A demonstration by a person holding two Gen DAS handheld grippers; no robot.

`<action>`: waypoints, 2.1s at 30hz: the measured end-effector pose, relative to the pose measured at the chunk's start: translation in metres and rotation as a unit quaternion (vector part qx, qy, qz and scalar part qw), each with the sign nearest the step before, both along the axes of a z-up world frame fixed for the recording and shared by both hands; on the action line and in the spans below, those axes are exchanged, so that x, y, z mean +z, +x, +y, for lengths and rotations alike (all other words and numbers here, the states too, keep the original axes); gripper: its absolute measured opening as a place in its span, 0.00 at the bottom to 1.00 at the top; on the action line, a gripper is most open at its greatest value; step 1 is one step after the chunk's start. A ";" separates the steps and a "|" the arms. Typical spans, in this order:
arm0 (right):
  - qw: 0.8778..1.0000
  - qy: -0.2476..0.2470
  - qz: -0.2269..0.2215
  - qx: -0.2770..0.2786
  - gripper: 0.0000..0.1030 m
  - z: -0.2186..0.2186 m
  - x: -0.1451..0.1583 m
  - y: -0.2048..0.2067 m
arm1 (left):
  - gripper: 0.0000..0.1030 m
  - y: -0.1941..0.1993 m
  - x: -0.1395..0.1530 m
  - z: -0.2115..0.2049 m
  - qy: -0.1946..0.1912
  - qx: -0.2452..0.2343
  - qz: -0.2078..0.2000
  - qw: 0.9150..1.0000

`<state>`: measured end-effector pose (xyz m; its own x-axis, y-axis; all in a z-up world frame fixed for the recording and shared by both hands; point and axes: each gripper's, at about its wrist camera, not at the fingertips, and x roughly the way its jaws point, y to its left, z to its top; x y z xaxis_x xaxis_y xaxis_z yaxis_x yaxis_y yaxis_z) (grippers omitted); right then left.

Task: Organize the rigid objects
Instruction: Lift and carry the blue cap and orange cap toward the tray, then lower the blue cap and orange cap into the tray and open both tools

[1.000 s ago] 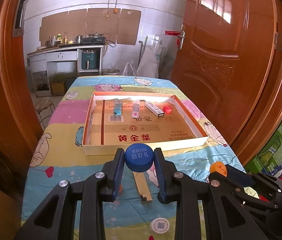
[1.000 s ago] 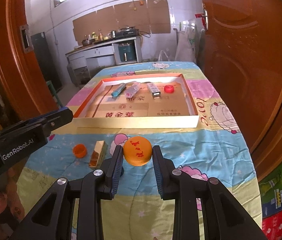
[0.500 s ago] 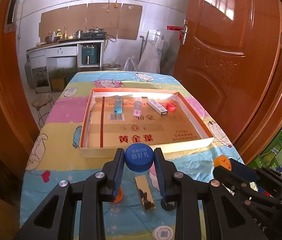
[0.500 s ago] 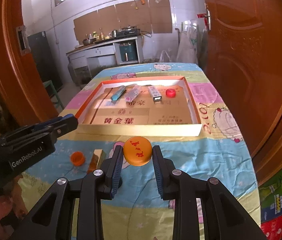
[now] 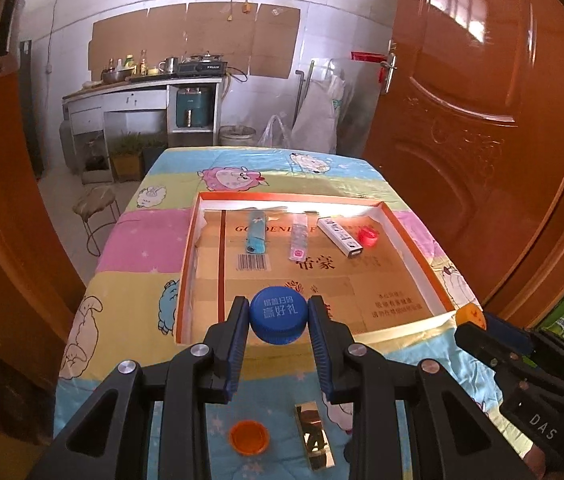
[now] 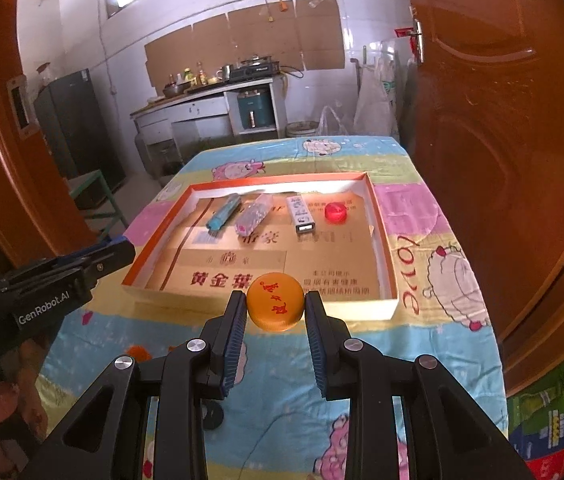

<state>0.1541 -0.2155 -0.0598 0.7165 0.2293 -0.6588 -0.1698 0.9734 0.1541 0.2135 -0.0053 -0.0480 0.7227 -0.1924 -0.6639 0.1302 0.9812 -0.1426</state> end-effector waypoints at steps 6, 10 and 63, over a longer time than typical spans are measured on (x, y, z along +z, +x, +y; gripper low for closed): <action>1.000 0.001 0.008 0.010 0.30 0.001 0.000 0.025 | 0.30 0.022 -0.003 0.004 0.003 0.007 0.011 1.000; 1.000 0.005 0.017 0.016 0.29 0.003 -0.003 0.047 | 0.30 0.037 -0.007 0.007 0.005 0.011 0.019 1.000; 0.992 -0.032 0.099 0.065 0.30 0.050 -0.078 0.179 | 0.30 0.139 -0.078 0.022 0.031 0.028 0.103 0.994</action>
